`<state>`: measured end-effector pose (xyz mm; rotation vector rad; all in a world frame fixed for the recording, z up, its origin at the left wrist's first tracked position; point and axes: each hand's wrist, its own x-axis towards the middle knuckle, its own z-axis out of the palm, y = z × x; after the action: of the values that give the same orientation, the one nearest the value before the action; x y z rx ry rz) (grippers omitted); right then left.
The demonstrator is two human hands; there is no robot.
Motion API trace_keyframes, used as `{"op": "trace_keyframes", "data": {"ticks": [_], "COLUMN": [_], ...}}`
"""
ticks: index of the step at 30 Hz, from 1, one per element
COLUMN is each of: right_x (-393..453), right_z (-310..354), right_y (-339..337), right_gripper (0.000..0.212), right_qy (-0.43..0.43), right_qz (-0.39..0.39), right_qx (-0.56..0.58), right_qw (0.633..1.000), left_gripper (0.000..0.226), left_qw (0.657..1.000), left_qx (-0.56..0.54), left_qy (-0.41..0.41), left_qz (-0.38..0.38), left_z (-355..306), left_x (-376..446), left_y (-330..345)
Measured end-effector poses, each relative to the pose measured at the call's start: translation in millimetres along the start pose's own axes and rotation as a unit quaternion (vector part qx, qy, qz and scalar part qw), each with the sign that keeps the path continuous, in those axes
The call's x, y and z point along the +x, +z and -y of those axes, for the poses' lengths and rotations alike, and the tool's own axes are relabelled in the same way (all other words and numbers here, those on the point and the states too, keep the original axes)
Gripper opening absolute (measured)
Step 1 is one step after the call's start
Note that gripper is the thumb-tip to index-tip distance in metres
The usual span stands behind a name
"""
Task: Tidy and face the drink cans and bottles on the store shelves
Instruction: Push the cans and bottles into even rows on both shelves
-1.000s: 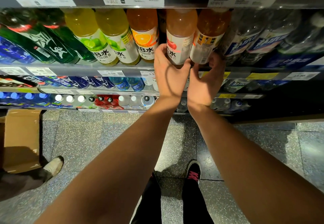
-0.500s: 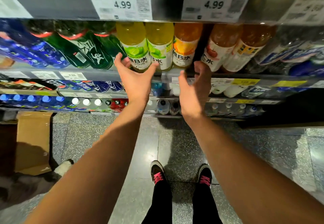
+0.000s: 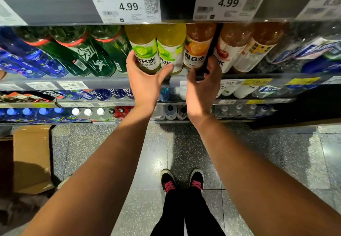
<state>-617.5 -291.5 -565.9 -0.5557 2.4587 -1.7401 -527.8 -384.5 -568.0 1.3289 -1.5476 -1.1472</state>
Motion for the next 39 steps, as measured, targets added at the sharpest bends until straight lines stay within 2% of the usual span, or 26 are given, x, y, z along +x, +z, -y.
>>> {"op": "trace_keyframes", "data": {"ticks": [8, 17, 20, 24, 27, 34, 39], "right_x": [6.4, 7.5, 8.8, 6.7, -9.3, -47.0, -66.5], "right_z": [1.3, 2.8, 1.3, -0.5, 5.5, 47.0, 74.9], "right_y": [-6.8, -10.5, -16.0, -20.3, -15.4, 9.6, 45.3], "right_gripper": [0.051, 0.051, 0.049, 0.045, 0.043, 0.043, 0.048], "right_qy": [0.035, 0.001, -0.016, -0.039, -0.050, -0.061, -0.020], "right_qz": [0.004, -0.004, 0.006, 0.004, 0.009, 0.092, 0.167], "right_qx": [0.016, -0.001, -0.013, -0.027, -0.037, -0.009, -0.015], "right_qw": [0.999, 1.000, 1.000, 0.999, 0.998, 0.994, 0.986], "left_gripper": [0.109, 0.098, 0.106, 0.090, 0.091, 0.069, 0.066], "left_qw": [1.000, 1.000, 0.999, 0.997, 0.999, 0.999, 0.993], "left_qx": [-0.013, -0.008, -0.019, -0.013, 0.002, 0.036, 0.058], "left_qy": [-0.021, -0.025, -0.004, 0.020, -0.003, -0.020, -0.013], "left_qz": [-0.007, 0.007, 0.033, 0.072, 0.049, -0.029, -0.101], "left_z": [-5.9, -13.3, -20.1, -23.4, -20.9, -5.4, 0.7], "left_x": [-0.4, -7.2, 3.5, 7.9, -6.8, -24.5, 2.9], "left_y": [6.1, 9.5, 7.1, -1.5, -13.6, -61.9, -106.7]}}
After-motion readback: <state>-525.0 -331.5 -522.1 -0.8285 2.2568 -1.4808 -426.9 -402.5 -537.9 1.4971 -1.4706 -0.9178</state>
